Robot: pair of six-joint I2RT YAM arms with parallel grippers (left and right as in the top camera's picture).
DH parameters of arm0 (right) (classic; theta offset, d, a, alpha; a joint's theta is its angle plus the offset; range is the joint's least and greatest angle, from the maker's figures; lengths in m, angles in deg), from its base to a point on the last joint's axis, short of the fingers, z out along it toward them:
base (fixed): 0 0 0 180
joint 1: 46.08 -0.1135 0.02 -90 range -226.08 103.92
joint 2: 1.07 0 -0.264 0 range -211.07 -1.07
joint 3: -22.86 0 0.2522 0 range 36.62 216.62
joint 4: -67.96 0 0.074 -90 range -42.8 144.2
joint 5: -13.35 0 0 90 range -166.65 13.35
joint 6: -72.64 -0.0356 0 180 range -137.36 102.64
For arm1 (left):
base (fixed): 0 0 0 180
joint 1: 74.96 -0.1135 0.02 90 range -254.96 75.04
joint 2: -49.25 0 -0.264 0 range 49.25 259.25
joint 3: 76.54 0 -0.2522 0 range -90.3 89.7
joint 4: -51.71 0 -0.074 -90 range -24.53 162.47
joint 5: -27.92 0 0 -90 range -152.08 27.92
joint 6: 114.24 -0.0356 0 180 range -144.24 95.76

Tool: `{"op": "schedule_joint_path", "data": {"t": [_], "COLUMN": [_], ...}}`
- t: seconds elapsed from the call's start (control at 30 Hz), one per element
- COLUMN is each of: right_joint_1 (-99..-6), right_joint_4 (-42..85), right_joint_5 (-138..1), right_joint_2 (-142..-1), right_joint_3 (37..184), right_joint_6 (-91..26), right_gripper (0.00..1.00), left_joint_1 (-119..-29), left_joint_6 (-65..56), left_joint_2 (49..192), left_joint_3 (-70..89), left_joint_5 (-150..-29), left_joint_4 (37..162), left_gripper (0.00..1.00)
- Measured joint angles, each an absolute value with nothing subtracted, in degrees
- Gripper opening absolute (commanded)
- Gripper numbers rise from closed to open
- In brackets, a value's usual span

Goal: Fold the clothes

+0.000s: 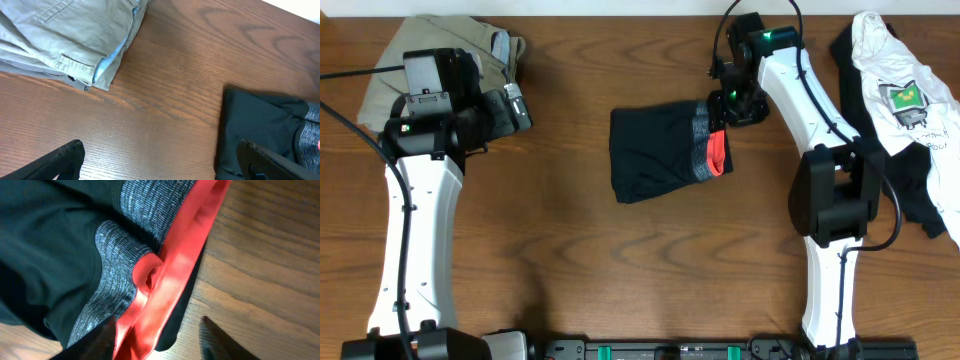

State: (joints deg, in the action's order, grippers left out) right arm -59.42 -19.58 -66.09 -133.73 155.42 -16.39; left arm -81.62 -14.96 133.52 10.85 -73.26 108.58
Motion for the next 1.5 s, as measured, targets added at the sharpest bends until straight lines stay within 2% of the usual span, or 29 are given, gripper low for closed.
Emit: {"op": "schedule_joint_path", "data": {"t": [0.17,0.8,0.93,1.1,1.17,1.5], "right_joint_1": [-59.6,-59.9,-58.8,-56.9,-56.1,-48.8], "right_joint_4": [-18.0,-4.1,-4.2,-7.8,-9.8,-13.0], "right_joint_5": [-64.7,-68.8,-68.2,-66.1,-65.6,-64.4], "right_joint_2": [-133.7,-133.3,-132.9,-131.9,-130.0,-117.0], "right_joint_3": [155.5,142.9,143.2,147.8,151.8,162.6], "right_joint_6": [-15.5,-16.8,-17.3,-18.3,-18.4,-20.5], "right_gripper": [0.62,0.6,0.68,0.93,0.99,0.99], "left_joint_1": [-81.6,-81.5,-79.8,-74.6,-72.0,-57.7], "left_joint_6": [-15.0,-15.0,-15.2,-15.5,-15.5,-13.0], "left_joint_2": [134.8,137.2,137.2,137.2,137.2,138.4], "left_joint_3": [10.8,10.8,10.8,10.8,10.8,10.8], "left_joint_5": [-73.3,-73.3,-73.2,-73.3,-73.3,-73.3], "left_joint_4": [108.6,108.6,108.6,108.2,107.5,98.7], "left_gripper": [0.98,0.98,0.98,0.98,0.98,0.98]}}
